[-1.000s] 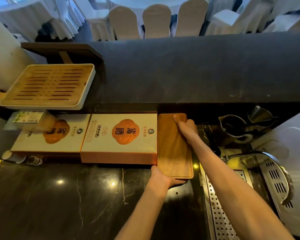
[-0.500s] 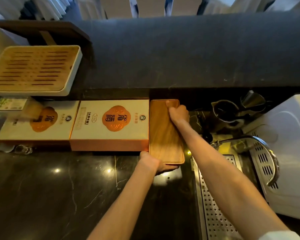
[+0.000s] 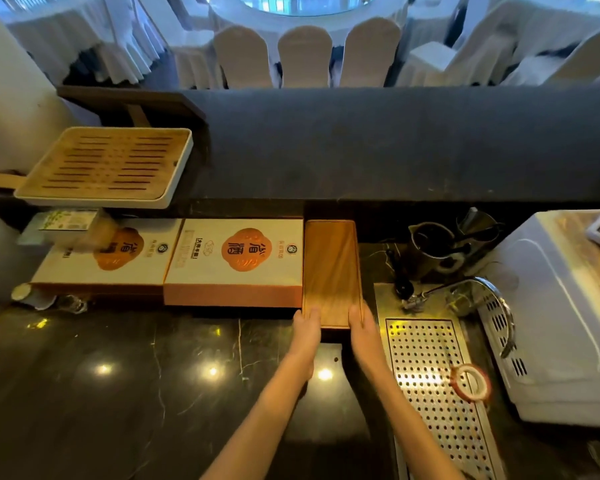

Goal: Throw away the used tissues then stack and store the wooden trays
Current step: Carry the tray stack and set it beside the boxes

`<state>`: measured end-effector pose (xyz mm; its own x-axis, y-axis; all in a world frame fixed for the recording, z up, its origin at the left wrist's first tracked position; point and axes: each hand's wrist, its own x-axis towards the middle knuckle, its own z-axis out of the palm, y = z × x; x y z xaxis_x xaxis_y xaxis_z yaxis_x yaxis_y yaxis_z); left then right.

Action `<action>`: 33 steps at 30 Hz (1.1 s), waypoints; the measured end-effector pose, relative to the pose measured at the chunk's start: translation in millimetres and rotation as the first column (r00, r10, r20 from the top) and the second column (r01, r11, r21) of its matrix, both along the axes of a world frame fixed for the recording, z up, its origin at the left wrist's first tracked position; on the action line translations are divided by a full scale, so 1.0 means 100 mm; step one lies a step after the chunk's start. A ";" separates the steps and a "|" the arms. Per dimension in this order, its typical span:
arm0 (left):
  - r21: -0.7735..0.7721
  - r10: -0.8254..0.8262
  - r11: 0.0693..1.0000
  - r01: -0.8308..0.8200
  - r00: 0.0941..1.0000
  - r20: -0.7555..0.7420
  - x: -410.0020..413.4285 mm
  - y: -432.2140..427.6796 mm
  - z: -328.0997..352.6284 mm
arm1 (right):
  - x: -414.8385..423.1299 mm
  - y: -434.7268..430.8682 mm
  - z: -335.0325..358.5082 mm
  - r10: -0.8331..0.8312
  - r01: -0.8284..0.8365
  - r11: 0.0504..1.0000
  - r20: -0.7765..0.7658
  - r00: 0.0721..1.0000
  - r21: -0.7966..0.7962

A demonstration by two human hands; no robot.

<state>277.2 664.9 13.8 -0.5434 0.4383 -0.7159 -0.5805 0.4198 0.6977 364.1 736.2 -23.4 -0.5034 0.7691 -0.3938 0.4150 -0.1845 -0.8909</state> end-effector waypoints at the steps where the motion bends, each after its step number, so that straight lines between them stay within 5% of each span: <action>1: -0.040 0.000 0.999 -0.003 0.998 -0.058 0.01 0.04 -0.02 | -0.03 -0.04 -0.02 -0.042 0.042 0.998 -0.001 0.999 0.043; 6: -0.139 0.051 0.988 -0.074 0.985 -0.165 0.06 0.13 -0.14 | -0.04 -0.04 -0.05 -0.055 0.056 0.993 -0.020 0.998 0.100; 10: -0.117 0.080 0.988 -0.104 0.977 -0.197 0.11 0.06 -0.08 | 0.07 0.13 0.06 0.127 -0.127 0.992 -0.006 0.992 0.011; 14: -0.024 0.002 1.000 -0.016 0.874 -0.487 0.25 -0.16 0.00 | 0.33 0.09 0.05 0.242 -0.336 0.850 0.267 0.933 0.406; 15: -0.071 -0.140 0.990 0.123 0.789 -0.598 0.28 -0.20 -0.04 | 0.37 0.05 0.02 0.265 -0.425 0.738 0.355 0.897 0.524; 17: -0.405 -0.527 0.846 0.347 0.421 -0.739 0.30 -0.27 -0.19 | 0.42 -0.04 -0.03 0.291 -0.585 0.570 0.523 0.801 0.577; 19: -0.627 -0.693 0.704 0.334 0.130 -0.709 0.27 -0.34 -0.34 | 0.40 -0.09 -0.10 0.270 -0.613 0.571 0.580 0.768 0.546; 21: -0.677 -0.713 0.678 0.286 0.031 -0.700 0.25 -0.39 -0.46 | 0.37 -0.13 -0.15 0.215 -0.596 0.574 0.599 0.772 0.562; 27: -0.744 -0.787 0.604 0.285 0.067 -0.614 0.25 -0.32 -0.53 | 0.29 -0.17 -0.09 0.200 -0.572 0.602 0.588 0.784 0.557; 33: -0.695 -0.825 0.547 0.466 0.163 -0.541 0.06 -0.30 -0.08 | 0.25 -0.11 0.48 0.295 -0.684 0.613 0.688 0.663 0.396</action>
